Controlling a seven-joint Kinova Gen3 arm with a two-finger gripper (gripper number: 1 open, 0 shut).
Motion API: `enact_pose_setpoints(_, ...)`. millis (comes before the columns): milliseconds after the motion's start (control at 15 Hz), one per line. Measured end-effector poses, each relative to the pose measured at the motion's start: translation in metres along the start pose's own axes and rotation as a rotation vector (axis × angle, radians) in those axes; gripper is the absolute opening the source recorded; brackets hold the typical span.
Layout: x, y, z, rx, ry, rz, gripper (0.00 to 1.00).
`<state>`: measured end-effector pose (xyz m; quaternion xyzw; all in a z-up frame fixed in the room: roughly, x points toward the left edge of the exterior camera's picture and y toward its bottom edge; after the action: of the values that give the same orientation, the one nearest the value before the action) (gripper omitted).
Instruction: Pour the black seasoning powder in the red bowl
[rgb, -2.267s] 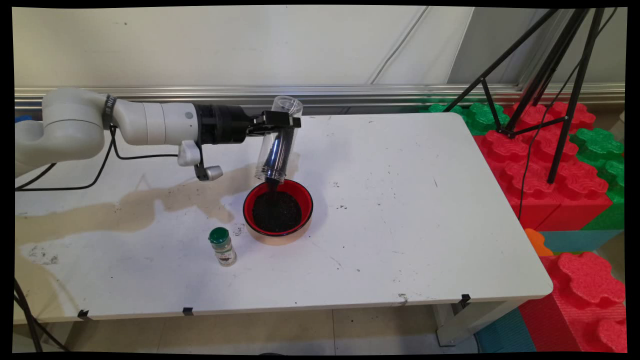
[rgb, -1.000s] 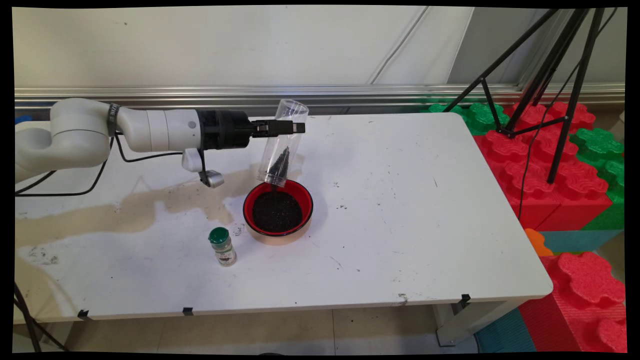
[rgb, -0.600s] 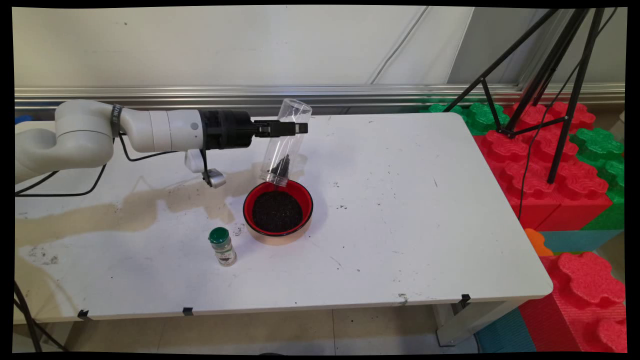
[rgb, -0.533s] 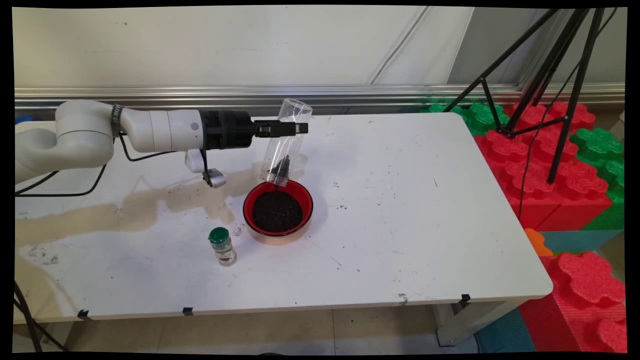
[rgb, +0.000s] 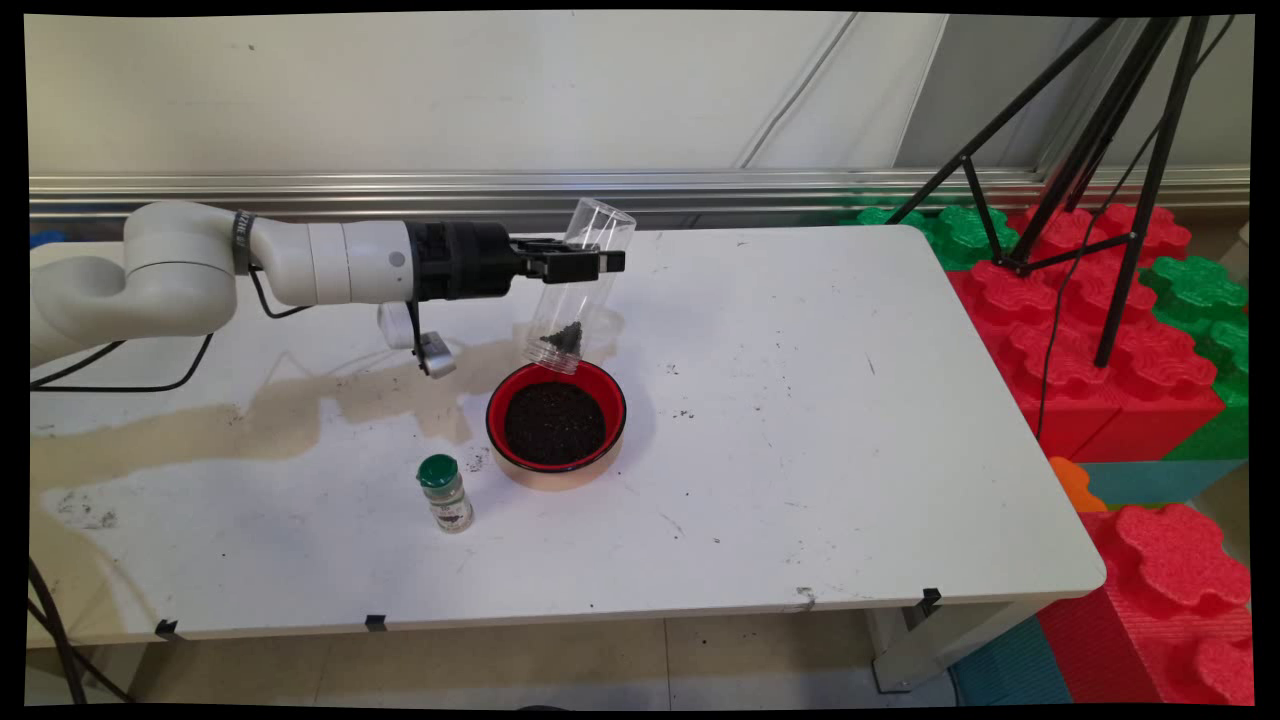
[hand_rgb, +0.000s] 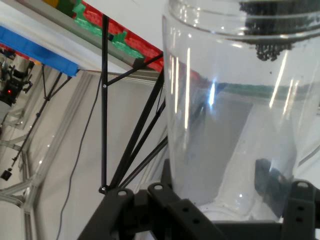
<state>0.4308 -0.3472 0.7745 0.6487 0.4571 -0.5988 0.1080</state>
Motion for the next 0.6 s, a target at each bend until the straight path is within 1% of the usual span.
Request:
enact_pose_setpoints(200, -0.0006, -0.0001, 0.0026, 0.010, -0.002, 0.047, 0.00)
enact_pose_setpoints(600, -0.0025, -0.0028, 0.0048, 0.026, -0.009, 0.111, 0.00)
